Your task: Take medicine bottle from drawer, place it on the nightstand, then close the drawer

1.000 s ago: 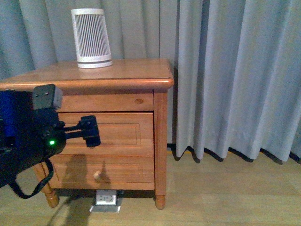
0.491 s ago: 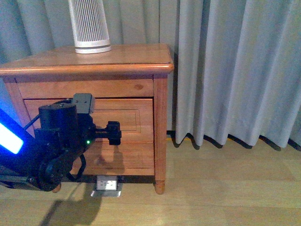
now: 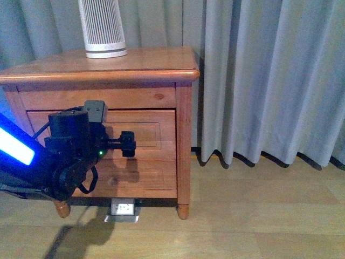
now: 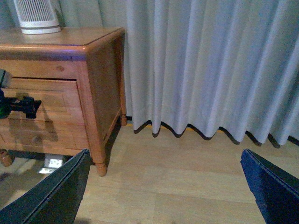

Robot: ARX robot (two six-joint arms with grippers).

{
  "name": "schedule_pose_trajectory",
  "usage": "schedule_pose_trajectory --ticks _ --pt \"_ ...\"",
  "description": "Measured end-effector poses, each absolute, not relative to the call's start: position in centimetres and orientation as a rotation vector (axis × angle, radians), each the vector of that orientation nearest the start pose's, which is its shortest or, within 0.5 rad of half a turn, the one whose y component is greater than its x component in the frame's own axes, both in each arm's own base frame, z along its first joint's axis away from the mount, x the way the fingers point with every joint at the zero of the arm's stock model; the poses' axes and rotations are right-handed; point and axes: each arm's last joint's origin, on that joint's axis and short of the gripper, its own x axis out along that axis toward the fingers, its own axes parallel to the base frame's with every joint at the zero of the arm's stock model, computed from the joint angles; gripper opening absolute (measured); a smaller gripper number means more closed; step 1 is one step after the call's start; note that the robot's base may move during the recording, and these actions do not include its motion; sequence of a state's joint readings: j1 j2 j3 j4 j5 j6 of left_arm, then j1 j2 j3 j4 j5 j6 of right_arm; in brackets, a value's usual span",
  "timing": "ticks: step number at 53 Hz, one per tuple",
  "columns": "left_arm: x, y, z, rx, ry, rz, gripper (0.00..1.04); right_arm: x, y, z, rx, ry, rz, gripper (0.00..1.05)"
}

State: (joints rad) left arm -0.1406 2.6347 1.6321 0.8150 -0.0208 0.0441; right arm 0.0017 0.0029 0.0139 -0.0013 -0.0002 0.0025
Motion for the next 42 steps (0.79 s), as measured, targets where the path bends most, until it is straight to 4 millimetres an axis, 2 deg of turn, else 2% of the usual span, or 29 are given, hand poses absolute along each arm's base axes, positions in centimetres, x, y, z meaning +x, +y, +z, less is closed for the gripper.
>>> schedule_pose_trajectory --ticks 15,23,26,34,37,42 --pt "52.6 -6.4 3.3 0.062 0.204 -0.106 0.96 9.7 0.0 16.8 0.002 -0.010 0.002 0.98" --pt "52.6 -6.1 3.3 0.064 0.204 -0.094 0.74 9.7 0.0 16.8 0.002 -0.010 0.002 0.98" --pt "52.6 -6.0 3.3 0.067 0.204 -0.093 0.59 9.7 0.0 16.8 0.002 -0.010 0.002 0.98" --pt "52.6 -6.0 3.3 0.068 0.204 -0.090 0.34 9.7 0.0 16.8 0.002 -0.010 0.002 0.98" --pt "52.6 -6.0 3.3 0.069 0.204 -0.089 0.28 9.7 0.0 16.8 0.002 -0.010 0.002 0.98" --pt "52.6 -6.0 3.3 0.071 0.204 -0.087 0.27 9.7 0.0 16.8 0.002 -0.010 0.002 0.98"
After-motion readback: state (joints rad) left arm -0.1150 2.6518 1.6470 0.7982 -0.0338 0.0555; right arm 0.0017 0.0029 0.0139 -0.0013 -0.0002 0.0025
